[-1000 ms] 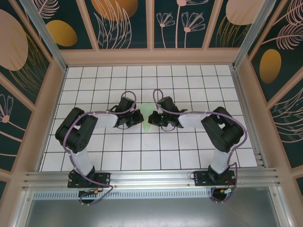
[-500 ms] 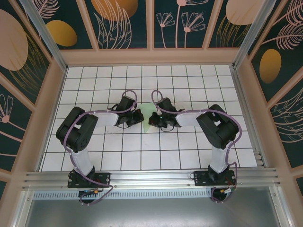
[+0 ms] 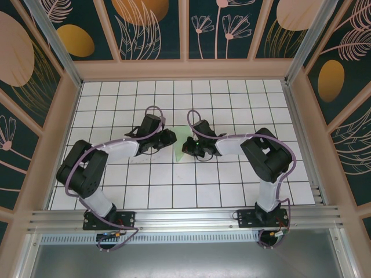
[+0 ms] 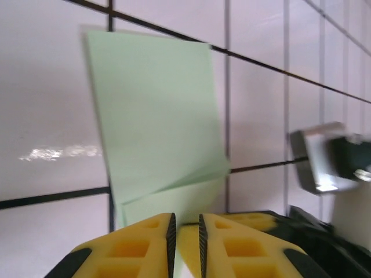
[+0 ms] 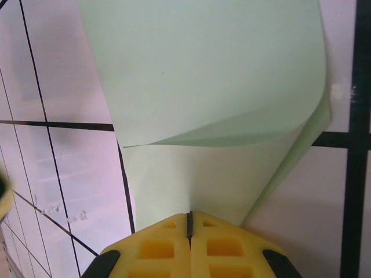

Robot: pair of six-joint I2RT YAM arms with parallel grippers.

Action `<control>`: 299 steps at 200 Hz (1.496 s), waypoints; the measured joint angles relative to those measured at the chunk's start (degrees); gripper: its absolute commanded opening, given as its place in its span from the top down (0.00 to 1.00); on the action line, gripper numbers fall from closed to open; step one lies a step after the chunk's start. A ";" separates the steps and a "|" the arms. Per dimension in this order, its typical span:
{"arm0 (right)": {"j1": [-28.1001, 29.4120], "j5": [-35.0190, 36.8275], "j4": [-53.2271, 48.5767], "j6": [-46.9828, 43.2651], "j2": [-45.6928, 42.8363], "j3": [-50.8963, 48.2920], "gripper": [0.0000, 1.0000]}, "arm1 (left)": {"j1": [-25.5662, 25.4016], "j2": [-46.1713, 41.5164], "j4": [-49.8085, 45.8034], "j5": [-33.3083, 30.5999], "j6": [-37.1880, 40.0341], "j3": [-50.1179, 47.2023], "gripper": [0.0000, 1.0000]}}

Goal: Fold a paper plane with a square sheet of paper (pick it up from the middle)
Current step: Third fold the triangle at the center of the table.

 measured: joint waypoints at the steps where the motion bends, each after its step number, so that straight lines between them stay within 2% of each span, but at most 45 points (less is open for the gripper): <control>1: 0.00 0.00 0.00 0.09 0.00 0.00 1.00 | -0.07 -0.17 0.26 0.13 -0.33 -0.22 0.84; 38: -0.20 -0.07 0.09 1.36 0.00 -0.15 1.00 | -2.62 -1.03 4.22 3.21 -4.48 -5.46 1.00; 87: -0.31 -0.24 0.26 2.38 0.00 -0.26 1.00 | -4.11 1.49 6.14 5.84 -7.56 -7.04 1.00; 192: -0.46 -0.74 0.35 2.27 0.00 -0.26 1.00 | -4.70 5.40 6.78 6.32 -8.39 -7.63 1.00; 299: -1.70 0.37 -0.07 -8.31 -3.89 -0.33 1.00 | -4.87 5.25 6.99 5.16 -8.37 -7.96 1.00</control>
